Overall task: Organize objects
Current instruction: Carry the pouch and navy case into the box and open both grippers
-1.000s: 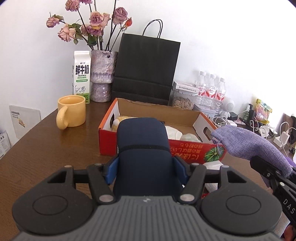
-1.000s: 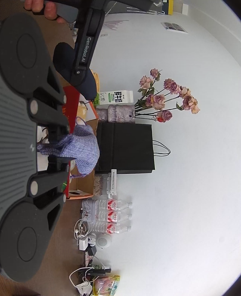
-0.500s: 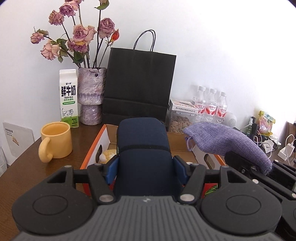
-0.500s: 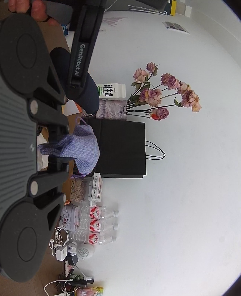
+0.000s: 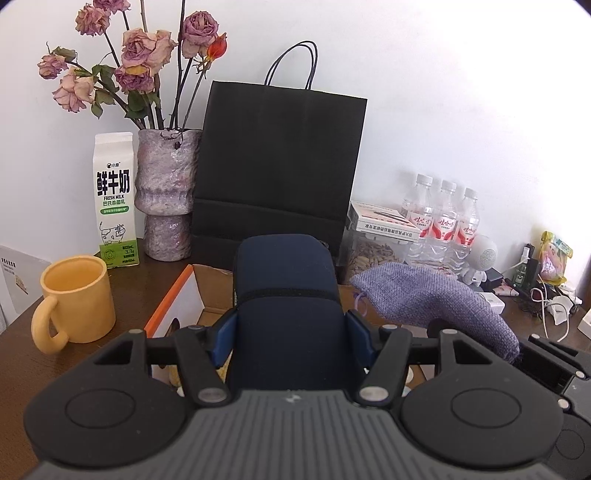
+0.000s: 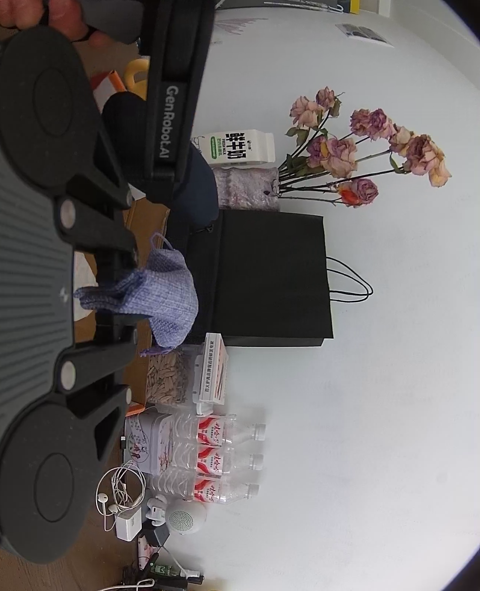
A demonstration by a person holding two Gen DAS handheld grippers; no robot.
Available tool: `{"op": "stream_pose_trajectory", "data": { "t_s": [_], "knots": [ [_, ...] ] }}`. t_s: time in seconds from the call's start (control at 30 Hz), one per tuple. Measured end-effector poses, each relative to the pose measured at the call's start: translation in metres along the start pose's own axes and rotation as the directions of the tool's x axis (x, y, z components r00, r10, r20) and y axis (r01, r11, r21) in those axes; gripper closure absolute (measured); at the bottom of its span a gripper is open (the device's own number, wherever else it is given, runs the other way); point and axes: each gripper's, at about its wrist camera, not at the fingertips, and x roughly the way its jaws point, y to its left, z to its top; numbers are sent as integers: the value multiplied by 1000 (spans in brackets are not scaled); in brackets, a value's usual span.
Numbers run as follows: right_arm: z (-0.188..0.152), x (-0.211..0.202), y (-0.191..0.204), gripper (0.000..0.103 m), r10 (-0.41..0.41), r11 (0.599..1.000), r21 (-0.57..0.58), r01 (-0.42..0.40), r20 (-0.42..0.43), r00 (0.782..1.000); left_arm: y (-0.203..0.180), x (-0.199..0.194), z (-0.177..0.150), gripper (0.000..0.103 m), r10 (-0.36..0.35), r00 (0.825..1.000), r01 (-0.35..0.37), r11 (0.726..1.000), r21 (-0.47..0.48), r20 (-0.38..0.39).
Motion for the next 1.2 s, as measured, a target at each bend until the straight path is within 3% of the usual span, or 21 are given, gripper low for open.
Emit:
{"op": "stream_pose_trajectory", "data": {
  "t_s": [0.43,0.5,0.53,0.57,0.6,0.63,0.67,0.9,1.2],
  "knots": [
    [-5,35,-8,94,-11,1000,6,11,-66,998,-6,42,0,39,8,999,-5,998,63,-44],
    [-5,36,-10,89,-12,1000,13,13,-82,997,-7,46,-1,35,4,998,1,997,81,-61],
    [-6,39,-10,80,-19,1000,12,20,-108,994,-7,47,-2,28,4,998,1,997,74,-66],
    [-7,41,-11,57,-21,1000,16,24,-138,990,-6,47,-2,7,6,998,-2,998,64,-61],
    [-8,43,-12,43,-23,999,27,28,-154,988,-5,46,-2,0,14,999,-10,998,62,-52],
    [-8,42,-13,17,-29,999,37,35,-158,987,-6,44,-3,0,25,999,-23,998,63,-33],
    [-9,42,-14,3,-41,998,40,48,-159,986,-6,42,-2,0,37,999,-36,997,66,-25],
    [-13,43,-18,0,-45,996,64,59,-210,977,-1,36,-1,0,51,998,-50,998,41,-22],
    [-10,28,-17,0,-45,997,59,57,-189,981,5,18,-4,0,5,1000,-5,1000,30,8]
  ]
}}
